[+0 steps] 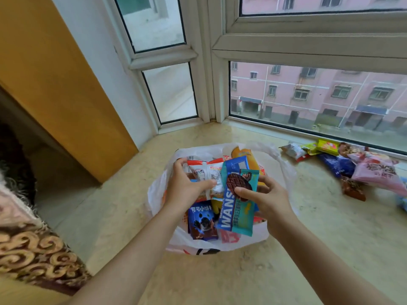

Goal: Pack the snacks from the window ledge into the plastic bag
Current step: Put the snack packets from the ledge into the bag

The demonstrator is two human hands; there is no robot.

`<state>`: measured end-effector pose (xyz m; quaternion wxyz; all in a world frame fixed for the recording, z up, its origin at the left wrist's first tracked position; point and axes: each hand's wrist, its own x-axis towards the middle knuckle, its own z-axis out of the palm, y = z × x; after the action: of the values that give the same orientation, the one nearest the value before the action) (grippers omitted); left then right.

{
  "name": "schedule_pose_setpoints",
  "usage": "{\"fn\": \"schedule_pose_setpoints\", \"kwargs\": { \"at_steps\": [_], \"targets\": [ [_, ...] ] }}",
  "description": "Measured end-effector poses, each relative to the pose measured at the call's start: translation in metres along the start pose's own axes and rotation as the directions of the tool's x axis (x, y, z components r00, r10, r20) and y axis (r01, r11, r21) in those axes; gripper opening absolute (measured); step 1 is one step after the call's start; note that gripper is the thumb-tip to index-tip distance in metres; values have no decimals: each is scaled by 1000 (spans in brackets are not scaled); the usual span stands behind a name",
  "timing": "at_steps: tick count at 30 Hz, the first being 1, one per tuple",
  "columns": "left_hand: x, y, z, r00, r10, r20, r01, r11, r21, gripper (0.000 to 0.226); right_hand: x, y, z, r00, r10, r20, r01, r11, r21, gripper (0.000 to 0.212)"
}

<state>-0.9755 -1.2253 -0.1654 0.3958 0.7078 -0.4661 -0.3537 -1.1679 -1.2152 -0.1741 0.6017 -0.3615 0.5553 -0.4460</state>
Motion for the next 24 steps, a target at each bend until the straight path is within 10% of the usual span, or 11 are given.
{"fn": "schedule_pose_setpoints", "kwargs": {
  "at_steps": [10, 16, 24],
  "targets": [
    [28, -5, 25, 983, 183, 15, -173, 898, 406, 90, 57, 8, 35, 930, -361, -62, 255, 759, -599, 60],
    [23, -9, 39, 942, 336, 16, -314, 861, 401, 74, 55, 10, 27, 894, -448, -16, 362, 743, -563, 63],
    [-21, -3, 96, 747, 641, 176, -599, 534, 596, 46, 27, 37, -53, 585, -728, 357, 470, -55, -881, 52]
  ]
}}
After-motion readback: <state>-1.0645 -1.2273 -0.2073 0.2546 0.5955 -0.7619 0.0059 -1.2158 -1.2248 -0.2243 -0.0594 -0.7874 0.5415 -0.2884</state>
